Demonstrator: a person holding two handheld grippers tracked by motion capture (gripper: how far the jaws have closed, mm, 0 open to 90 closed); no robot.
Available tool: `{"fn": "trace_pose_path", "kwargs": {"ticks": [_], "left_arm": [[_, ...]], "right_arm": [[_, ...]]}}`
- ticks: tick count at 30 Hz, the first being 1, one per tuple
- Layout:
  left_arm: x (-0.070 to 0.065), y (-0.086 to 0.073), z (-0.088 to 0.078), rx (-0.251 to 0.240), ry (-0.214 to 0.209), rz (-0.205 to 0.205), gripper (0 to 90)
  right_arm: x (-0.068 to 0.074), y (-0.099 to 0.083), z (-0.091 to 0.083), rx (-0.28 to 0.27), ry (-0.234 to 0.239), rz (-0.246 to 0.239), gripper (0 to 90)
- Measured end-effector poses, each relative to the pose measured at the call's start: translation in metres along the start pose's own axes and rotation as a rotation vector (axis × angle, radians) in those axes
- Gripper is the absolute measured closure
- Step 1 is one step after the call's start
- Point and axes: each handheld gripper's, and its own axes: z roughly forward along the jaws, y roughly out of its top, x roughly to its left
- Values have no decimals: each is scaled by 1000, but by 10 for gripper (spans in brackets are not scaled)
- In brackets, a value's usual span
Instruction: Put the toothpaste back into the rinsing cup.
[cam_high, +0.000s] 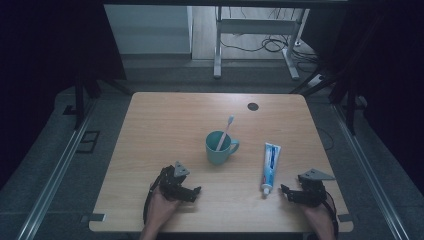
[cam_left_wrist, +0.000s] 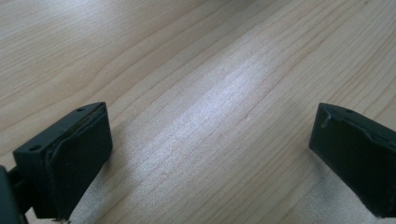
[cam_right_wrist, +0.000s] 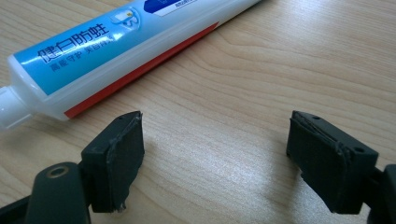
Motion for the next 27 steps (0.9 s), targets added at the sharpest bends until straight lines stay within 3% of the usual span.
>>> {"fn": "trace_pose_path", "kwargs": {"ticks": [6,13,17,18,27], "left_arm": [[0,0,0,0,-1,1,1],[0,0,0,0,0,1,1],[0,0,0,0,0,1,2],[0,0,0,0,0,1,2],[0,0,0,0,1,0,3]], "right_arm": [[1,3,-2,2,5,-11,227],[0,11,-10,-4,45,7,290],[0,16,-14,-14,76,36,369],[0,18,-15,-22,94,45,435],[12,31,-16,-24,153,-18,659]]}}
